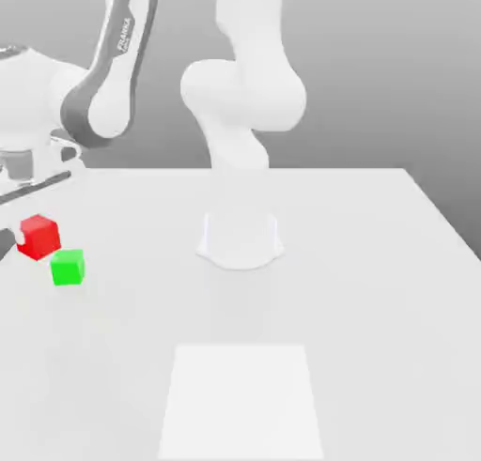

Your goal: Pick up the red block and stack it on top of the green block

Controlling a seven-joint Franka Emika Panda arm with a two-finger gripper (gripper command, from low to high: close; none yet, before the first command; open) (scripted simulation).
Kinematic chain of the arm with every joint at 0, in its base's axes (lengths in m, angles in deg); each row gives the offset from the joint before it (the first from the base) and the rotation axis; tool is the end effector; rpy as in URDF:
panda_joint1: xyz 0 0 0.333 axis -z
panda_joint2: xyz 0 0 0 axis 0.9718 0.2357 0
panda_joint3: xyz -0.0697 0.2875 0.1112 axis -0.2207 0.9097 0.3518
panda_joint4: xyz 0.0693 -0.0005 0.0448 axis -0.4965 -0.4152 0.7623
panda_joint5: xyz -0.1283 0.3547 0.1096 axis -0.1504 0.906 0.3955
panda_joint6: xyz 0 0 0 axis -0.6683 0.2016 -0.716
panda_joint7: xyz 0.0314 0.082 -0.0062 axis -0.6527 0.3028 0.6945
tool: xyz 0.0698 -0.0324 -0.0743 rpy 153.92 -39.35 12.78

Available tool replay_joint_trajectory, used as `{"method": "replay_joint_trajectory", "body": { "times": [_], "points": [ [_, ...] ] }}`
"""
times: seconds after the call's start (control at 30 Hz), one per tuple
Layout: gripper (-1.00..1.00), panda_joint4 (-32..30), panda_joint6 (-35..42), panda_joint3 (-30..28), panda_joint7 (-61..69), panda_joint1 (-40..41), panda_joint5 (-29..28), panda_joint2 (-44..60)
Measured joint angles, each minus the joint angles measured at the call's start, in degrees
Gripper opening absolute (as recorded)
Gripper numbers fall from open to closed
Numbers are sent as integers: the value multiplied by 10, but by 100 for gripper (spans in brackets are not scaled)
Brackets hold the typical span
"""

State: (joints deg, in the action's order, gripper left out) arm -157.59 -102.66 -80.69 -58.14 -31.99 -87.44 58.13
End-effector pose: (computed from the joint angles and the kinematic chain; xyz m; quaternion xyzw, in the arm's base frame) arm 0.1378 -0.3384 0.2512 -0.0231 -0.9996 0.0132 0.0121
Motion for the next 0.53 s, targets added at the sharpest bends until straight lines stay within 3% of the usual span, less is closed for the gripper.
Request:
{"method": "replay_joint_trajectory", "body": {
  "times": [0.1,0.2,0.47,0.5,0.53],
  "points": [
    [-100,-24,-7,-24,-43,38,11,-15],
    [-100,-26,-36,-39,-27,24,47,15],
    [-100,-24,-140,-29,83,-8,205,131],
    [100,-24,-150,-23,95,-4,222,142],
    [100,-24,-150,-23,95,-4,222,142]
  ]
}}
